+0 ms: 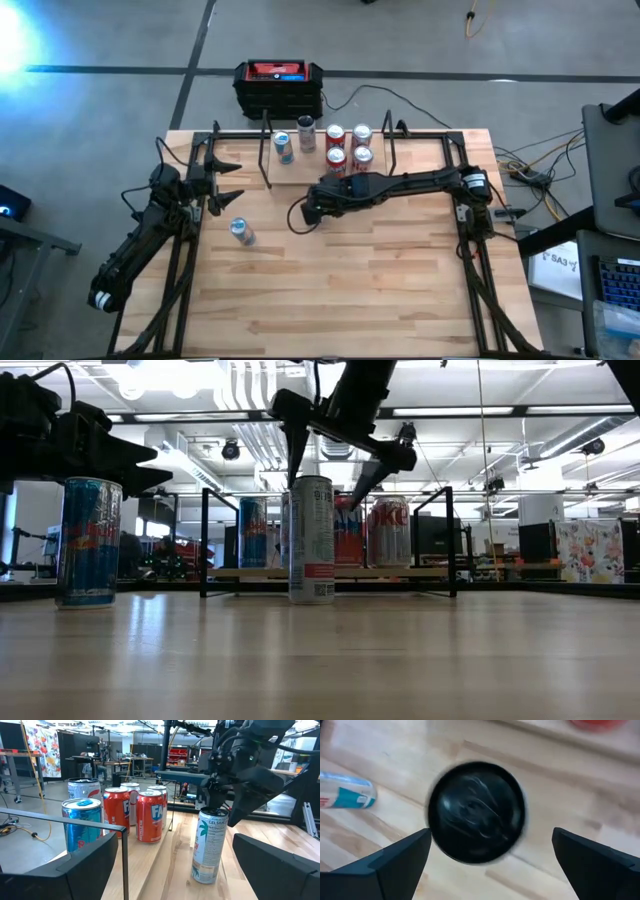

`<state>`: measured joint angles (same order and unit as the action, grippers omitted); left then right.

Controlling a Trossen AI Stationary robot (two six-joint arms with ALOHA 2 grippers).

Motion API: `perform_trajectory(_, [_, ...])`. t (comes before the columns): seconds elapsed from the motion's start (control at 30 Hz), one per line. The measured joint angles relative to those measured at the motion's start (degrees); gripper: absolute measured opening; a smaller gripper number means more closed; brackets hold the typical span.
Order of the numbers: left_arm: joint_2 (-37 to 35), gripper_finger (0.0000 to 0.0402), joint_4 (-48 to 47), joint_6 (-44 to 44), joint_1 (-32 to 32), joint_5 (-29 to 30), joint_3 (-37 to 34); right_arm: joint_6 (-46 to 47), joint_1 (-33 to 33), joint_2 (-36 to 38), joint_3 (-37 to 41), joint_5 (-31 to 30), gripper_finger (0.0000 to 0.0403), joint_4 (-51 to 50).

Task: Place canned beverage on shelf
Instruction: Put the white and pink soda can on the shelf aligned with the other white and pink soda can

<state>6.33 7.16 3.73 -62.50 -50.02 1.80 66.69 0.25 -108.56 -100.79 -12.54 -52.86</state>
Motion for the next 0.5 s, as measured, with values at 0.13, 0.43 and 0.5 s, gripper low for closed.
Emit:
perform_trajectory(0.13, [0.0, 0.038, 0.01, 0.0, -0.02, 0.0, 0.0, 4.14, -0.32, 0.78, -0.2, 6.18, 0.04, -2.42])
perform_trajectory(0.43, [0.0, 0.038, 0.01, 0.0, -0.01, 0.0, 0.01, 1.15, -1.64, 0.64, -11.99, 13.35, 0.04, -14.26])
perform_trajectory(0.5, [0.0, 0.038, 0.02, 0.0, -0.02, 0.0, 0.0, -0.32, -1.51, 0.64, -13.31, 13.6, 0.04, -14.28])
